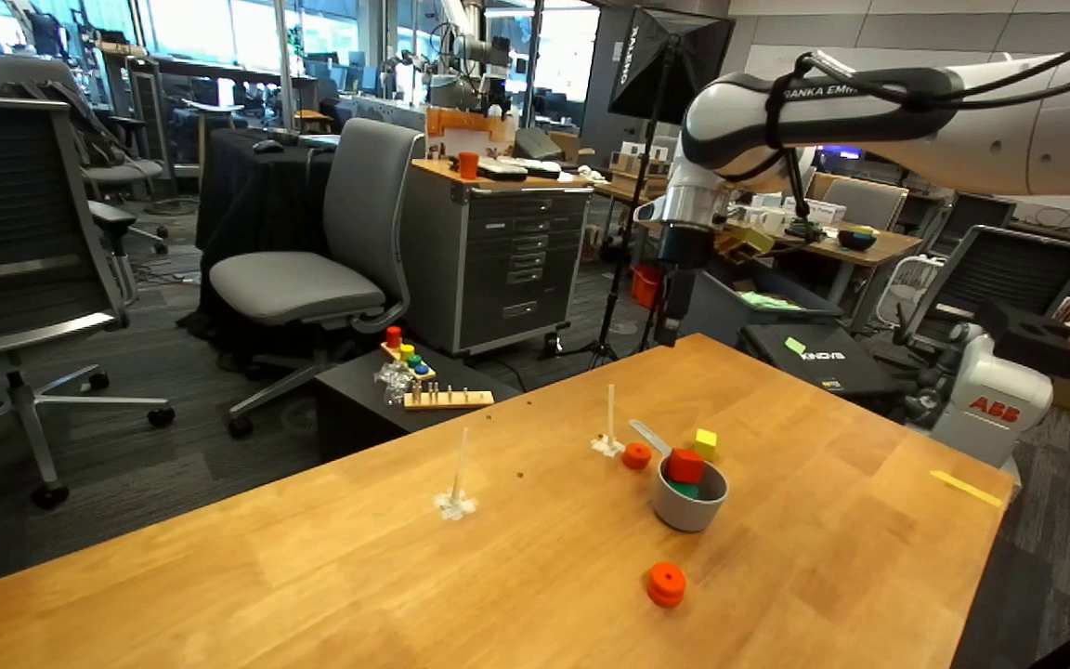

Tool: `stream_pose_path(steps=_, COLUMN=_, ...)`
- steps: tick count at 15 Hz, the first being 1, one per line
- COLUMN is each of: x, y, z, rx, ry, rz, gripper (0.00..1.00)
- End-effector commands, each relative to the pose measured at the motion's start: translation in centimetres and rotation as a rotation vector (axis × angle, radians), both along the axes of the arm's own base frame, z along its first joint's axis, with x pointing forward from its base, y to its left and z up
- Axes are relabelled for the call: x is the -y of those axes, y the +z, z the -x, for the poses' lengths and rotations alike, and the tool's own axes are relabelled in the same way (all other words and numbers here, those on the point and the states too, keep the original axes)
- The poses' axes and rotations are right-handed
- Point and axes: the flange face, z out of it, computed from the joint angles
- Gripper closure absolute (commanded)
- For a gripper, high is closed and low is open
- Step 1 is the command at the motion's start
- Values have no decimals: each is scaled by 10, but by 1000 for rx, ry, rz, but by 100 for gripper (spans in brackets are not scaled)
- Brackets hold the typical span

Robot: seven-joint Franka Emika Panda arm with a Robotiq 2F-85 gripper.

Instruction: Put the green, orange and yellow b=objects and put them in the pot

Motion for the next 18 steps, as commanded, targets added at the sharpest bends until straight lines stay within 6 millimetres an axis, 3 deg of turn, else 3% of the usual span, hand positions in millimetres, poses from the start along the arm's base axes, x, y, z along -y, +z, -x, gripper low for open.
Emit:
stream_pose_path(steps=1, x=-3, y=-7, z=4, rx=-35, ry=14, rz=15, gripper=0)
stream_pose_path(steps=5, x=15, y=-20, z=8, rx=-48, ry=-21, rz=8, gripper=0)
stream_pose_path(steps=6, x=8, y=-24, z=7, rx=-50, ry=-4, rz=25, gripper=0)
stream_pose_path(steps=11, x=16, y=-26, z=8, rx=-52, ry=-14, rz=23, gripper=0)
stream_pose_path(steps=18, x=26, y=-13, z=-32, rx=295, ry=-11, rz=245, gripper=0)
